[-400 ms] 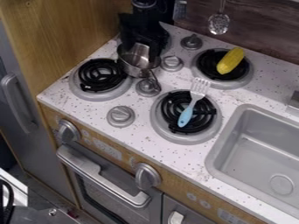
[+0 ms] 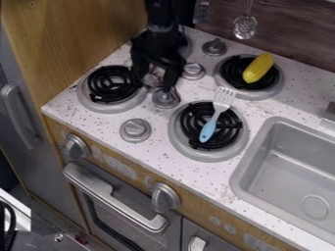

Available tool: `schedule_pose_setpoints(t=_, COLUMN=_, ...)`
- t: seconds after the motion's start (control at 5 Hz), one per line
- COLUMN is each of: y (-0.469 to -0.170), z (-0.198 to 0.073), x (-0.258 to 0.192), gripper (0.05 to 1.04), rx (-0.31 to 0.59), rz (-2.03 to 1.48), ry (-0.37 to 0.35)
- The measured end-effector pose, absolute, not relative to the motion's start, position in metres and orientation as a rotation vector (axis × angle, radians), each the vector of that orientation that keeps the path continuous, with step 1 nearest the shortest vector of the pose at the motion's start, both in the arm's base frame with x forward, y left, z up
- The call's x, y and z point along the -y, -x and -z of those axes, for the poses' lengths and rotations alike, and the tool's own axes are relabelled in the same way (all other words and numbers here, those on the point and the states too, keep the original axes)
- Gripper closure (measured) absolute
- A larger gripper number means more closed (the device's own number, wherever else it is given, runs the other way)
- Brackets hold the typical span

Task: Move the blue spatula to the bottom left burner

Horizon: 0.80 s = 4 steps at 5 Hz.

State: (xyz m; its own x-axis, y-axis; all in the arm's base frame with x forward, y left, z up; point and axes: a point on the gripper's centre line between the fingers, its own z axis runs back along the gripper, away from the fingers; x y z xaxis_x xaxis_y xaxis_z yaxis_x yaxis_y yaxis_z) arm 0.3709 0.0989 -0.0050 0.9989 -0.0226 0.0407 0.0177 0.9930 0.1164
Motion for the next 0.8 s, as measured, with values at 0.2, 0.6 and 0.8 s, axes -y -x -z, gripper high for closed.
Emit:
schedule_pose_setpoints(t=0.2, y=-0.363, z=-0.013, x=-0.075, gripper=0.087, rx=0.109, rz=0.077, ry=-0.121)
schedule_pose_setpoints(t=0.6, y=-0.353, z=-0.021, x=-0.02, gripper=0.087, rx=0.145, rz=0.201, ry=-0.111)
schedule_pose_setpoints(t=0.8, y=-0.357, z=-0.012, x=-0.01, gripper=0.087, rx=0.128, rz=0.214, ry=-0.136)
